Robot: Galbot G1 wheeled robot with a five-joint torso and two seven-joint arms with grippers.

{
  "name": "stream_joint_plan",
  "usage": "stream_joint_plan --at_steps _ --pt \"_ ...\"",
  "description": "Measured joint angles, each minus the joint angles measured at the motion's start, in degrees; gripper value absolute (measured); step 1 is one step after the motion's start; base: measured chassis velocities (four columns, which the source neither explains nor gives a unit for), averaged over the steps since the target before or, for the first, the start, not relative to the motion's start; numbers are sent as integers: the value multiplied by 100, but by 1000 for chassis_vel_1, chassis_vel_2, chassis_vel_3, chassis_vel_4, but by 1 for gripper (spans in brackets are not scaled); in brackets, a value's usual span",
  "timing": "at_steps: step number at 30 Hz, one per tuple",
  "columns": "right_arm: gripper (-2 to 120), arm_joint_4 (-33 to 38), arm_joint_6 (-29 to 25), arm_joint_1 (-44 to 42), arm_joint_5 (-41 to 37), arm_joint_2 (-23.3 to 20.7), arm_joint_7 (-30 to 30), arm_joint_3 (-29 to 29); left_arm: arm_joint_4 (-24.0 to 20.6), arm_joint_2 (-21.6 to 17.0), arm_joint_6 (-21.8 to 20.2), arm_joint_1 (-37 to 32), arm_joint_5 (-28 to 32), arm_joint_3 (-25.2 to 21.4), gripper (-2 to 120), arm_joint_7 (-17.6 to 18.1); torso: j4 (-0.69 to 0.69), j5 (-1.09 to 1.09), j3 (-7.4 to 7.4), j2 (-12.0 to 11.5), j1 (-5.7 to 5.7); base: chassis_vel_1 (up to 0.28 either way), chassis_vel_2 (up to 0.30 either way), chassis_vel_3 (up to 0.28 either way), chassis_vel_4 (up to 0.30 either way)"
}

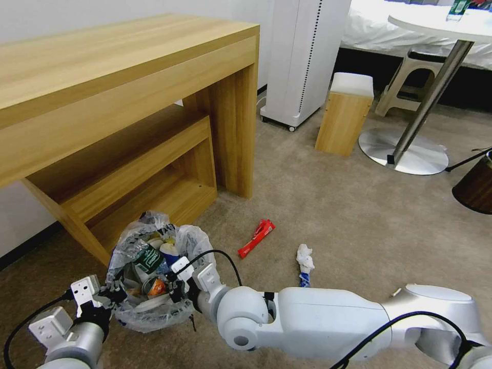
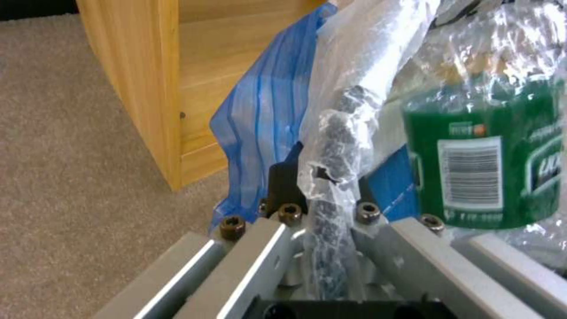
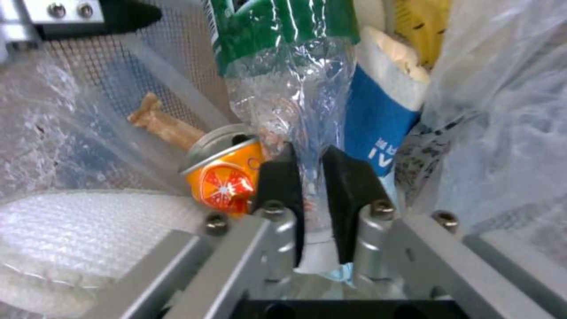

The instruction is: Pick up the trash bin and place the garbage on the floor into it.

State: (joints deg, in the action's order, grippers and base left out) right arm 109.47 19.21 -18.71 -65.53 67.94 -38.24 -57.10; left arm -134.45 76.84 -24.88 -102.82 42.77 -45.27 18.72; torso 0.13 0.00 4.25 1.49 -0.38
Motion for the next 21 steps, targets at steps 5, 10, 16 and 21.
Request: stream_joint_plan --at_steps 5,10,16,21 --pt "33 80 -72 -66 99 -195 115 100 28 59 0 42 -42 49 0 -6 0 0 0 0 0 0 0 0 0" --pt "48 114 -99 -75 150 -250 171 143 49 73 -2 59 -57 60 0 -11 0 0 0 0 0 0 0 0 0" --pt "74 168 -243 -62 350 -247 353 199 70 88 -12 80 -68 58 0 -11 0 0 0 0 0 0 0 0 0" --pt "92 190 -540 -41 510 -261 701 155 70 106 -18 90 -69 55 0 -8 0 0 0 0 0 0 0 0 0"
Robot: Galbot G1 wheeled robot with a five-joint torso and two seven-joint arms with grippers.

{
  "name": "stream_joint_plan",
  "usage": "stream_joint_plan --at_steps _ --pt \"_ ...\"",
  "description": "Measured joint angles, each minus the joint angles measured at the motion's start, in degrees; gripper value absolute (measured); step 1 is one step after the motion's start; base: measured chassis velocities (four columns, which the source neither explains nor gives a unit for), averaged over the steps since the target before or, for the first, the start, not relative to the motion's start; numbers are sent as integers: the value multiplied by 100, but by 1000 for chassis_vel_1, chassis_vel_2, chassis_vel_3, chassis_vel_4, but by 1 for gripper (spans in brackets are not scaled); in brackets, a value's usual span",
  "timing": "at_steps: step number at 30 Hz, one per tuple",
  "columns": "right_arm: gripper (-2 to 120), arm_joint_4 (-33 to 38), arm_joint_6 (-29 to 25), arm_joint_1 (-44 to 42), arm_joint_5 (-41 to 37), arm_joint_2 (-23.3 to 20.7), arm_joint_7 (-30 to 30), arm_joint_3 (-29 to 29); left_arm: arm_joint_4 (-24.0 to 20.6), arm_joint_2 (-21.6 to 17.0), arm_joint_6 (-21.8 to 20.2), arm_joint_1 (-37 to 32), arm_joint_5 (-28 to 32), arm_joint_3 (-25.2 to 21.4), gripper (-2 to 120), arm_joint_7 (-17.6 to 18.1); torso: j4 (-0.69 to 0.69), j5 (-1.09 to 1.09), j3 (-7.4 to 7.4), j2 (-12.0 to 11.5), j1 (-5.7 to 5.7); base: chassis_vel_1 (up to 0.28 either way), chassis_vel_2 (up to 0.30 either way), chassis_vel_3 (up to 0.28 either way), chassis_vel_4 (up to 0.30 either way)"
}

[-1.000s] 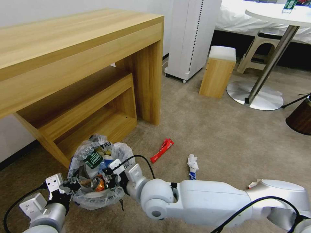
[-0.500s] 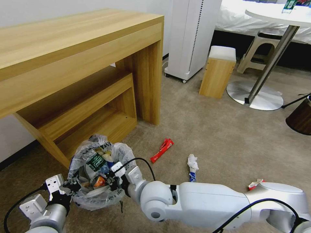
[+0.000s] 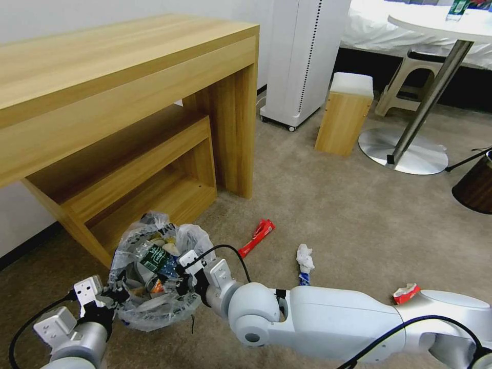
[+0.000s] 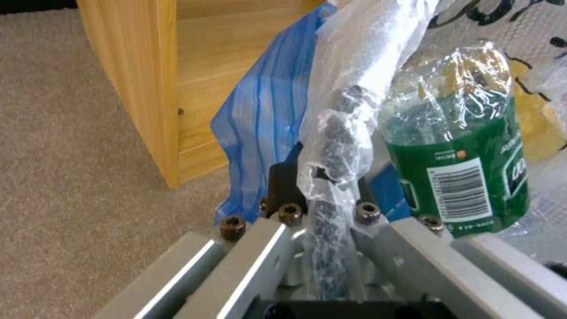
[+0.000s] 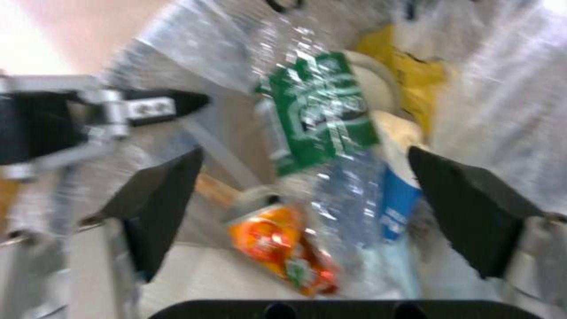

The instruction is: Pick up the trash bin and place the garbage on the floor into it.

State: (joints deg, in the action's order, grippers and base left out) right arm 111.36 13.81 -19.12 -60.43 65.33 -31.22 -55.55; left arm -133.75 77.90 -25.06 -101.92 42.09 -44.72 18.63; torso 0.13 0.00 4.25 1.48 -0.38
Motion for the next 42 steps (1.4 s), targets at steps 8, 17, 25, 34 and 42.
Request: stream_joint_plan --at_steps 8,17,25,34,42 --pt "100 -275 -811 -29 390 30 779 -122 -13 26 -3 -4 3 -4 0 1 0 0 0 0 0 0 0 0 0" --pt "100 -518 -2222 -337 686 -44 1887 191 17 12 -3 26 18 -27 0 4 -1 0 0 0 0 0 0 0 0" --pt "100 -20 -2704 -664 537 -594 2223 1149 64 2 -11 26 27 -72 0 15 0 1 0 0 0 0 0 0 0" --pt "100 655 -2223 -1207 320 -1084 1575 2846 64 2 -11 9 -5 -100 0 21 0 1 0 0 0 0 0 0 0" --pt "100 931 -1740 -2271 375 -1231 1362 4871 37 23 -15 84 -27 -77 0 21 1 2 0 0 0 0 0 0 0"
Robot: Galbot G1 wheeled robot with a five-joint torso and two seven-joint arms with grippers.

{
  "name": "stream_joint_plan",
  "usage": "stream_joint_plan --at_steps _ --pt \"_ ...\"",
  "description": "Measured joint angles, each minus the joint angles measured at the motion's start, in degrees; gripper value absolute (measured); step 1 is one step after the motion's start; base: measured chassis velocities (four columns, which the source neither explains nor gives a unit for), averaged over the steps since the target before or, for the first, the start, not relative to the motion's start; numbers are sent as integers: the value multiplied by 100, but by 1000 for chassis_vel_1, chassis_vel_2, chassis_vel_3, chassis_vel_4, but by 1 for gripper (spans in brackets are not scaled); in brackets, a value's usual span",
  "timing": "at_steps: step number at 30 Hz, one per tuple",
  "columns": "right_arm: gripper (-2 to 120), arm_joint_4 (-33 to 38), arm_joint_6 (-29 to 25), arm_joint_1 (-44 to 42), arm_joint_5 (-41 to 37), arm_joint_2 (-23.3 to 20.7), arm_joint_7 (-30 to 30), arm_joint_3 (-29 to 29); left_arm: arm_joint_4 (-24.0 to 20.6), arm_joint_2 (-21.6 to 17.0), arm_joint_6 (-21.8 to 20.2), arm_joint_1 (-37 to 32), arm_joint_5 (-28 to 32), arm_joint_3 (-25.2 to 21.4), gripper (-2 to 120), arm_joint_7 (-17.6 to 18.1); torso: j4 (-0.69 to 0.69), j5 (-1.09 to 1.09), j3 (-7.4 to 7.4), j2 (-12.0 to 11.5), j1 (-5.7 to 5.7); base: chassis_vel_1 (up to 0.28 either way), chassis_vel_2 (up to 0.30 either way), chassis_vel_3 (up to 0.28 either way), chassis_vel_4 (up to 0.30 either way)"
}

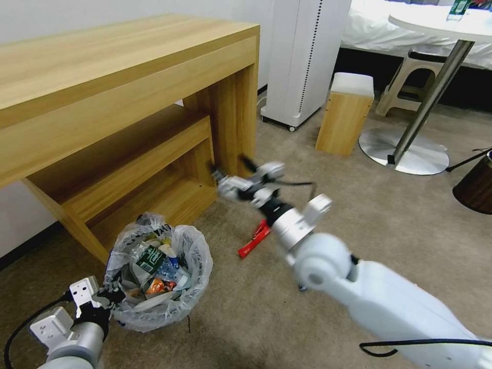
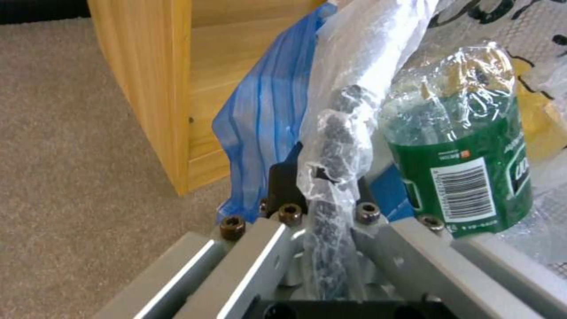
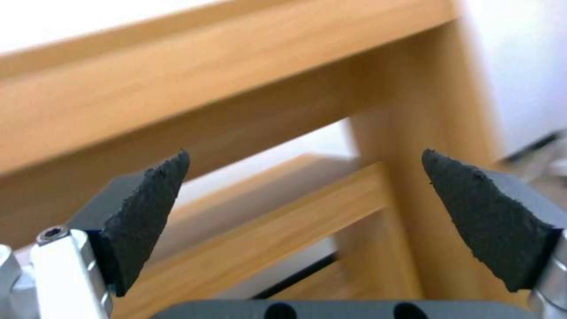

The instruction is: Pick up the trash bin and place the garbage on the floor into it.

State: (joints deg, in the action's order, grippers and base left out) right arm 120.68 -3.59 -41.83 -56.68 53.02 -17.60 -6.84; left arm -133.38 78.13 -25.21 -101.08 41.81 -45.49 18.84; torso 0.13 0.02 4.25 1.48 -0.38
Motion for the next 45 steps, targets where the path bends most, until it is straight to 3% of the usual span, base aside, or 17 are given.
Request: stream_joint_plan --at_steps 2,5,6,10,24,31,45 --pt "100 57 15 -279 31 -2 5 334 -1 -2 -4 15 -11 12 0 0 -2 -1 0 0 0 0 0 0 0" --pt "100 266 70 -1219 253 -15 -16 1411 -1 -31 -7 33 -38 70 0 -9 1 -1 -1 0 0 0 0 0 0" --pt "100 266 70 -1219 253 -15 -16 1411 -1 -31 -7 33 -38 70 0 -9 1 -1 -1 0 0 0 0 0 0" --pt "100 335 198 -2112 1192 49 -306 2290 3 -81 -8 45 -104 147 0 -49 0 -1 -1 0 0 0 0 0 0" --pt "100 346 554 -2917 2078 206 -992 2787 6 -145 -9 45 -218 225 0 -97 0 -1 0 0 0 0 0 0 0" --pt "100 257 467 -3229 2475 311 -1087 3022 13 -144 -9 59 -316 288 0 -140 -1 -2 0 0 0 -7 -12 -14 -14" --pt "100 5 262 -3219 2646 493 -1048 2848 45 -133 75 56 -333 246 0 -173 1 -2 0 0 0 -80 -83 -86 -80"
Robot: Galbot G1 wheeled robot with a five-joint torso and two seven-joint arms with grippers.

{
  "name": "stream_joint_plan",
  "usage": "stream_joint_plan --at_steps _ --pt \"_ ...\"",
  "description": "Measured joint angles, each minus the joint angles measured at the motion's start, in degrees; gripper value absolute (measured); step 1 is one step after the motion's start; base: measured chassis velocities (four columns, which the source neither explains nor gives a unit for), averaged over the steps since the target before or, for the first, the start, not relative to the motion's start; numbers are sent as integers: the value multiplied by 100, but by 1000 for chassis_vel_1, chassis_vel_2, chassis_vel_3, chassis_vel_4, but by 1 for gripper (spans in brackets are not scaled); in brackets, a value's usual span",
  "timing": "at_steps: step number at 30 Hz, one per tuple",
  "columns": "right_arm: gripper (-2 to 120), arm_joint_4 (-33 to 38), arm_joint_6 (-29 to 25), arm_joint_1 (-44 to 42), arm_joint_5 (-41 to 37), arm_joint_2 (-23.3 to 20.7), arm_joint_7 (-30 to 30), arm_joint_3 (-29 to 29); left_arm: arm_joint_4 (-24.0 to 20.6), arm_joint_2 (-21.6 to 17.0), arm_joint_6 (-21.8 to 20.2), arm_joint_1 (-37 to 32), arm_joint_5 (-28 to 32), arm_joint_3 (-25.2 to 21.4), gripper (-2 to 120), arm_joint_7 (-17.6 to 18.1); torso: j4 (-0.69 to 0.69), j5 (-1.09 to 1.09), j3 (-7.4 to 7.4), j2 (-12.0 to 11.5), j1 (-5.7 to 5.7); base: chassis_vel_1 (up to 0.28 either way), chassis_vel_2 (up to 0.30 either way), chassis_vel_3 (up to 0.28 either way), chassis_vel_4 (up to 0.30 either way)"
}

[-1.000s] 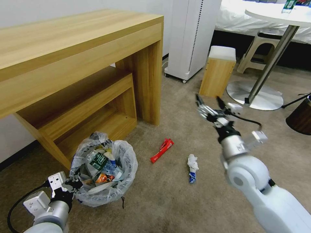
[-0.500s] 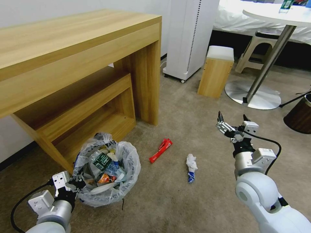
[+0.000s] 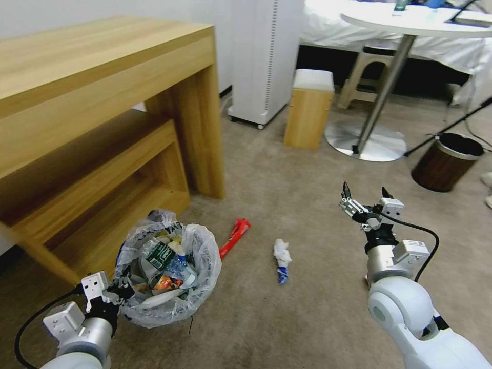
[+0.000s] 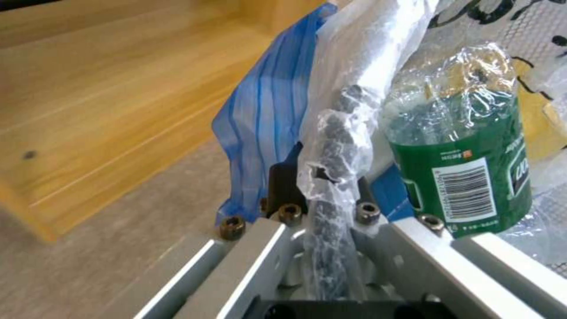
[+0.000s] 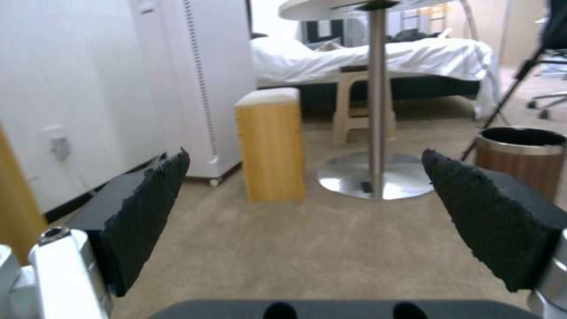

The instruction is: Pick up the trash bin and place the garbage on the floor into it.

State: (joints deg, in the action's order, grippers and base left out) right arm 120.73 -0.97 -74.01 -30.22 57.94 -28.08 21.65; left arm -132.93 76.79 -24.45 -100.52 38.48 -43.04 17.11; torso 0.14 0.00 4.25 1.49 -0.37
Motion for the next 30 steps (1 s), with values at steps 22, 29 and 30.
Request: stream_joint_plan --at_steps 22,29,30 --pt "100 -168 -340 134 211 144 199 -375 2 -49 54 -60 101 -207 0 70 -2 -1 1 0 0 -16 -10 -11 -20" --pt "100 -166 -372 147 236 156 272 -513 -40 -21 86 -112 87 -262 0 78 -2 0 0 0 -1 0 0 0 0" --pt "100 -176 -372 163 236 142 291 -554 -50 -8 103 -140 75 -282 0 86 -2 0 0 0 -1 0 0 0 0"
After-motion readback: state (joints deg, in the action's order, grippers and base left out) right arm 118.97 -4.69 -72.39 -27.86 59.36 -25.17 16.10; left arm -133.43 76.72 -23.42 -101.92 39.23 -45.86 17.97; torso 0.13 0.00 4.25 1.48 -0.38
